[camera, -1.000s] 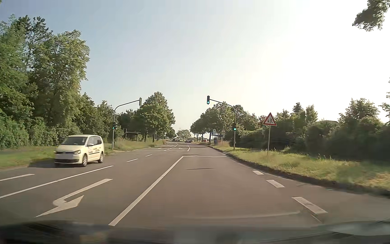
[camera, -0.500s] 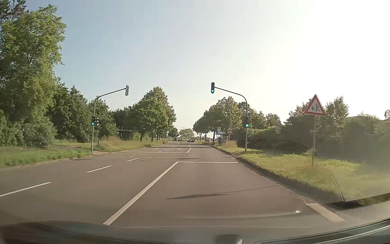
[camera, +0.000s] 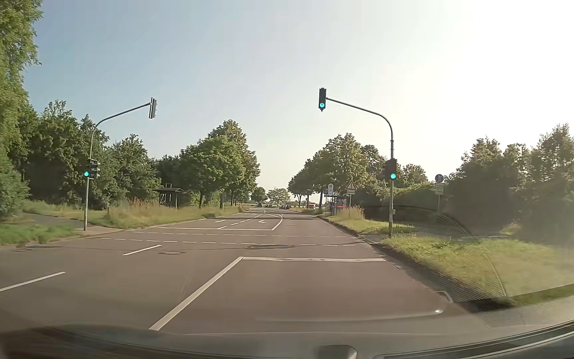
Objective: Follow the waypoints while adhering to traffic rules and regulations
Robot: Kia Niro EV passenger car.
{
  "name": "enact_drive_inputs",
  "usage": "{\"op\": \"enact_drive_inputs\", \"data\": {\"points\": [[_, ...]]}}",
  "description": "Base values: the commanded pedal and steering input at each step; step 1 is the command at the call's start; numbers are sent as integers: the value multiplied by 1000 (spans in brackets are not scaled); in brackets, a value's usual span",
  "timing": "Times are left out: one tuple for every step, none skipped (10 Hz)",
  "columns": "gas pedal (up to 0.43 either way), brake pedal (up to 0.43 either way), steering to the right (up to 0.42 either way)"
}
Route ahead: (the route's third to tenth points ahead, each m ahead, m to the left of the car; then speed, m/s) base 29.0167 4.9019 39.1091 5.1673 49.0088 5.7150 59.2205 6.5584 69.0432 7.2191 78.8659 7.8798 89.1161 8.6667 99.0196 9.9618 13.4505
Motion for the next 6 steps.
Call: {"op": "enact_drive_inputs", "data": {"points": [[110,30,-4],[110,30,-4],[110,30,-4],[110,30,-4],[110,30,-4],[110,30,-4]]}}
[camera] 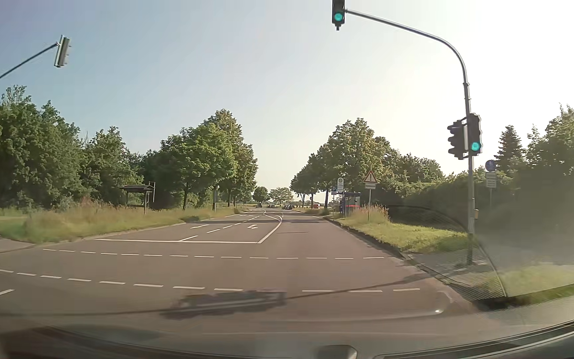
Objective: Follow the waypoints while adhering to traffic rules and regulations
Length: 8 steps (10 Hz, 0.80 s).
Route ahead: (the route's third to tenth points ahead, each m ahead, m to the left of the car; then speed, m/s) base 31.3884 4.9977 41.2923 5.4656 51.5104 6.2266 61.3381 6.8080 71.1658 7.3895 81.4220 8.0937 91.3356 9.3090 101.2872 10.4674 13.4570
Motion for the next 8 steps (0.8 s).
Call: {"op": "enact_drive_inputs", "data": {"points": [[110,30,-4],[98,30,-3],[98,30,-1],[98,30,-1],[98,30,0],[98,30,-1],[98,30,-1],[98,30,-1]]}}
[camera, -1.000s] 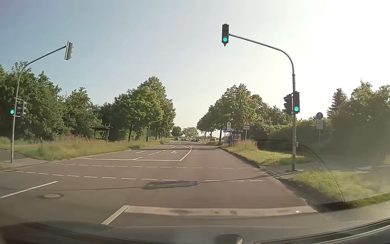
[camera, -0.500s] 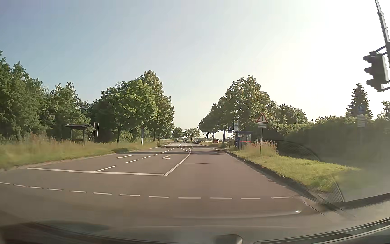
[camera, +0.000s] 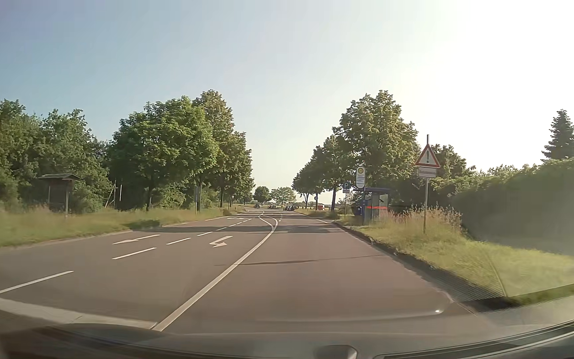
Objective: Follow the waypoints while adhering to traffic rules and regulations
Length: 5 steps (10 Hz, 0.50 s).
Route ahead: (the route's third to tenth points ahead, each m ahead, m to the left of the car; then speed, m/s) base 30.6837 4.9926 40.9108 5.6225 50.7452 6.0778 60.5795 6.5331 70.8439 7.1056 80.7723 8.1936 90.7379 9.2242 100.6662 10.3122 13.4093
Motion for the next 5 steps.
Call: {"op": "enact_drive_inputs", "data": {"points": [[98,30,-1],[98,30,-1],[98,30,-1],[98,30,-3],[98,30,-2]]}}
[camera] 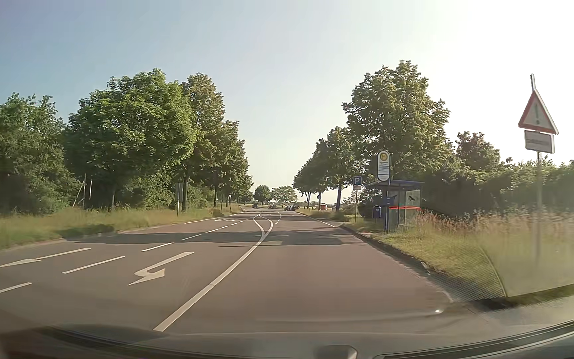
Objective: Follow the waypoints while adhering to traffic rules and regulations
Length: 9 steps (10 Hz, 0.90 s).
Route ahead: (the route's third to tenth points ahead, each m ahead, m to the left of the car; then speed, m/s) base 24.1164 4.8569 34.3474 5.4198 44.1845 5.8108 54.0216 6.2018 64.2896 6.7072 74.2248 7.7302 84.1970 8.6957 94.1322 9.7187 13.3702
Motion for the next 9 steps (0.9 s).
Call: {"op": "enact_drive_inputs", "data": {"points": [[98,30,-3],[98,30,-3],[98,30,-3],[98,30,-3],[98,30,-3],[98,30,-4],[98,30,-4],[98,30,-4],[98,30,-4]]}}
